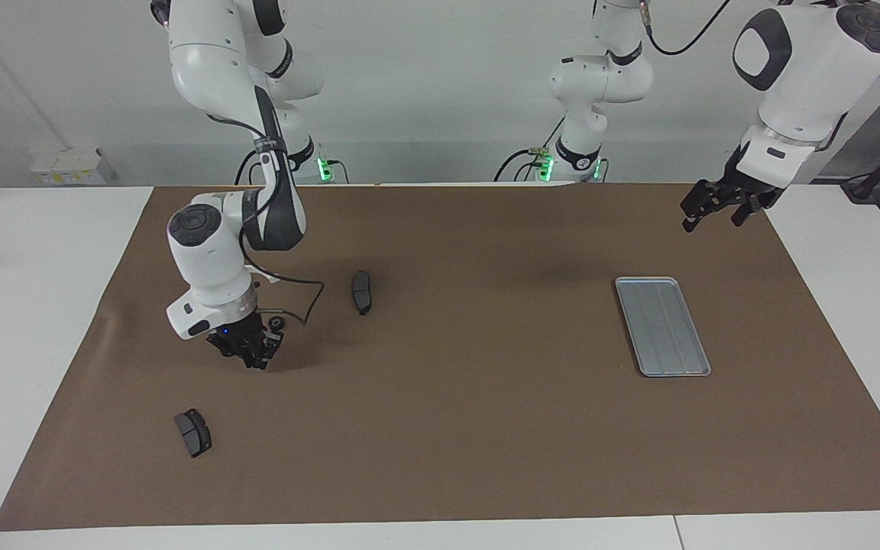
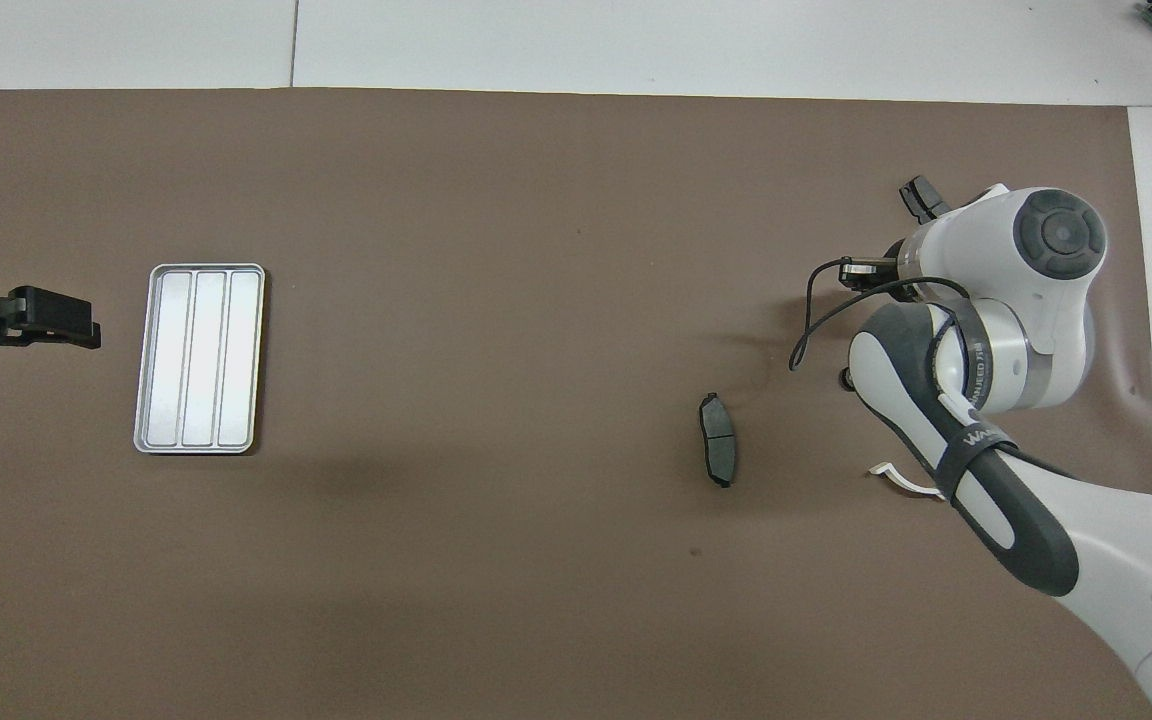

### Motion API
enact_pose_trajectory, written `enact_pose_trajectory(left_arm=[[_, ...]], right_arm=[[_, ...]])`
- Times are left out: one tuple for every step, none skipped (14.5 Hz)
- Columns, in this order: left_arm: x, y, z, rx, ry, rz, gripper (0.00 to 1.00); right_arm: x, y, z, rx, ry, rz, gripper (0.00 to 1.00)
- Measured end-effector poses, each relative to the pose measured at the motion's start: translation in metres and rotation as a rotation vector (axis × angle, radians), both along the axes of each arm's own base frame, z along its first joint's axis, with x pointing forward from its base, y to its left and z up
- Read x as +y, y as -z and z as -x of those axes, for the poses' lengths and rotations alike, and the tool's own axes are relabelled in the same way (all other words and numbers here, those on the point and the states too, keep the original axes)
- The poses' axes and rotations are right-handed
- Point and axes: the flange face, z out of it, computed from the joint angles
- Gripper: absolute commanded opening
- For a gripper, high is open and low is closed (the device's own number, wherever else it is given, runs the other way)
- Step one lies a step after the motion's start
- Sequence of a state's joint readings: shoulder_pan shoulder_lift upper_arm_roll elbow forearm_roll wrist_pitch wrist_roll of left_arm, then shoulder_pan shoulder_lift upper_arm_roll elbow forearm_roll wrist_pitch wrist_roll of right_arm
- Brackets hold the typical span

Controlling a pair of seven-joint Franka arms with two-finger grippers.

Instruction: Place bearing gear from tray to pile

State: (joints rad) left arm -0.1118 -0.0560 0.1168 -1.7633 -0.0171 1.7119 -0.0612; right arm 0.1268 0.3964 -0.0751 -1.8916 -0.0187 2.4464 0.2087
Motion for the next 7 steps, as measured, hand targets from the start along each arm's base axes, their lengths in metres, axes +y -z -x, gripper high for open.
enact_pose_trajectory(left_arm=[[0.000, 0.000, 0.000, 0.000, 0.000, 0.000, 1.00], [0.000, 0.000, 0.000, 0.000, 0.000, 0.000, 1.00], [0.000, 0.000, 0.000, 0.000, 0.000, 0.000, 1.00], [0.000, 0.000, 0.000, 0.000, 0.000, 0.000, 1.00], [0.000, 0.000, 0.000, 0.000, 0.000, 0.000, 1.00], [0.000, 0.000, 0.000, 0.000, 0.000, 0.000, 1.00], [0.000, 0.000, 0.000, 0.000, 0.000, 0.000, 1.00]], right_arm=[[0.001, 0.010, -0.001, 0.002, -0.002, 0.001, 1.00], [0.001, 0.014, -0.002, 0.001, -0.003, 0.001, 1.00], [0.001, 0.012, -0.004, -0.009, -0.003, 0.000, 1.00], [0.002, 0.001, -0.008, -0.028, -0.003, -0.001, 1.00], [0.002, -0.017, -0.013, -0.043, -0.003, -0.003, 1.00], [0.002, -0.040, -0.017, -0.045, 0.000, -0.003, 1.00], [0.001, -0.070, -0.018, -0.039, 0.003, -0.004, 1.00]])
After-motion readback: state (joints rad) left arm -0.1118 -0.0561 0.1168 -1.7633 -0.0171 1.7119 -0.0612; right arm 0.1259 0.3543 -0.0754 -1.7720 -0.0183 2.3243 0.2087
